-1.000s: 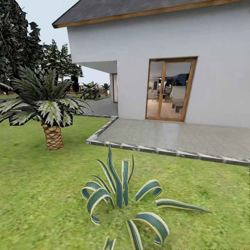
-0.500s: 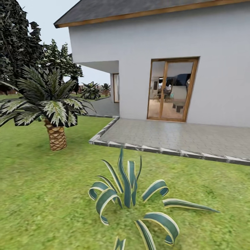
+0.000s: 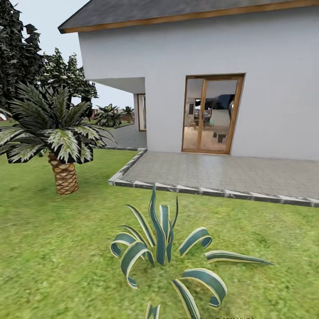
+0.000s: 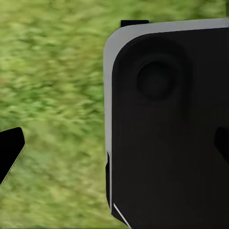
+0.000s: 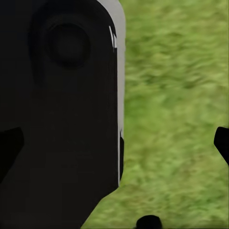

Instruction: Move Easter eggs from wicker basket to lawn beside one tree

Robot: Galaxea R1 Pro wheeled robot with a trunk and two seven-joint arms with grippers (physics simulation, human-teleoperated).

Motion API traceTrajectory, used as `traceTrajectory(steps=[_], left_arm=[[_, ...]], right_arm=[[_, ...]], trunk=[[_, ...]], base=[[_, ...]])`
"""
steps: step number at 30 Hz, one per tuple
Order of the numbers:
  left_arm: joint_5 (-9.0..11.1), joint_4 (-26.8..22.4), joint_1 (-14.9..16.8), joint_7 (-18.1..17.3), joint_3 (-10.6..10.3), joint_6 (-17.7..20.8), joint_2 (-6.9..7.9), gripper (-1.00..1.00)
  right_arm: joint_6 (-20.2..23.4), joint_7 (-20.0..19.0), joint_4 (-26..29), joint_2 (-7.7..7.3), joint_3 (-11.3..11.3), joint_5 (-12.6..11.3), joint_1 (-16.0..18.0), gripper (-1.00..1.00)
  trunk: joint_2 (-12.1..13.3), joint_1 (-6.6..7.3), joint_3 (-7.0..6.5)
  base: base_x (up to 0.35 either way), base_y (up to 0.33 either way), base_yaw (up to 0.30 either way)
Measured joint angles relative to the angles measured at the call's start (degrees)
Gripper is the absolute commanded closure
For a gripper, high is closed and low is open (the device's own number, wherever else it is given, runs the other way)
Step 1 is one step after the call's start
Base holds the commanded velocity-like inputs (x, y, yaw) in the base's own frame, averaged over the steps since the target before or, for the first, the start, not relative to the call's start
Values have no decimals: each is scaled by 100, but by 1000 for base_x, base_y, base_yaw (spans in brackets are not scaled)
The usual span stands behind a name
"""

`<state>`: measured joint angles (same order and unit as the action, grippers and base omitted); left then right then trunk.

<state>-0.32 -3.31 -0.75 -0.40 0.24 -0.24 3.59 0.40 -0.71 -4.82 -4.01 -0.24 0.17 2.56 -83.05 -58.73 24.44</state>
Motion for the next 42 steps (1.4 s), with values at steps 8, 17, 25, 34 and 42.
traceTrajectory(steps=[8,17,25,34,42], left_arm=[[0,0,0,0,0,0,1,-100],[0,1,0,0,0,3,1,-100],[0,0,0,0,0,6,1,-100],[0,0,0,0,0,0,1,-100],[0,0,0,0,0,0,0,-100]], right_arm=[[0,6,0,-2,0,-1,0,-100],[0,7,0,-2,0,-1,0,-100],[7,7,0,-2,0,-1,0,-100],[8,7,0,-2,0,-2,0,-100],[8,-18,-8,7,5,8,0,-100]], trunk=[[0,0,0],[0,0,0],[0,0,0],[0,0,0],[0,0,-25]], base=[[0,69,-187],[0,324,-7],[0,343,0],[15,124,-3],[1,14,-185]])
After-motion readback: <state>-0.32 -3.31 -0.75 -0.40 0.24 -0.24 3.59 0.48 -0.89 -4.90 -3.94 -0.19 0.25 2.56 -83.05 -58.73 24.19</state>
